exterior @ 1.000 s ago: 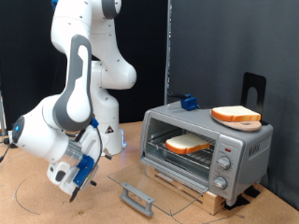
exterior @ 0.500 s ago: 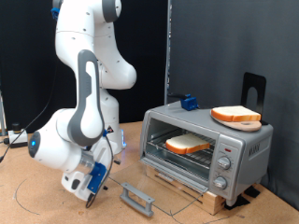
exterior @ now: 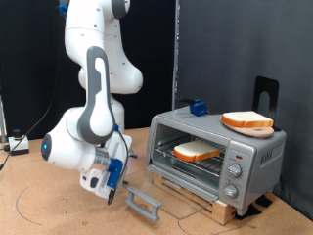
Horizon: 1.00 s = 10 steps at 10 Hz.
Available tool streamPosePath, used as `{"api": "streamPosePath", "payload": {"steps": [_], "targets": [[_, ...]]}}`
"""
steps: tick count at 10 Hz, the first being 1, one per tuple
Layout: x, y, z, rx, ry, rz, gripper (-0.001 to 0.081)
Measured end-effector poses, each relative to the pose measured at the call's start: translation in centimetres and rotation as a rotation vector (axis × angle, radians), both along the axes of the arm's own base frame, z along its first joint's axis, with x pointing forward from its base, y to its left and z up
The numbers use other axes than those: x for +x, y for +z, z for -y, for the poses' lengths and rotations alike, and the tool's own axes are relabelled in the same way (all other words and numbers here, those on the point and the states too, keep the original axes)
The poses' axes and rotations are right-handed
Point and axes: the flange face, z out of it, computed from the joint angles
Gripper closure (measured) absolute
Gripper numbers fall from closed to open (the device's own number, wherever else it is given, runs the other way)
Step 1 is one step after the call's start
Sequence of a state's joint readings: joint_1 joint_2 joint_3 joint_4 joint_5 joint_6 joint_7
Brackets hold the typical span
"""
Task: Make a piece of toast with the oven
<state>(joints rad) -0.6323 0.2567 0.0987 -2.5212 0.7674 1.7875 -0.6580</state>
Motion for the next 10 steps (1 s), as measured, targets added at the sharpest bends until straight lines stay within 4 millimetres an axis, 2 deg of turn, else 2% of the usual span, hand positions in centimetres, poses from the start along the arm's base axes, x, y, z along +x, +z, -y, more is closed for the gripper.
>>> {"api": "streamPosePath", "payload": {"steps": [3,5,7,10], "targets": [[-0.7,3.3,0.6,0.096,-0.007,0.005,-0.0001],[-0.9,5.6,0.0,0.147,0.023,0.017,-0.0001],[-1.1,7.4,-1.1,0.171,0.051,0.019,-0.0001],[-1.4,8.8,-4.5,0.144,0.114,-0.033,-0.0001]]}}
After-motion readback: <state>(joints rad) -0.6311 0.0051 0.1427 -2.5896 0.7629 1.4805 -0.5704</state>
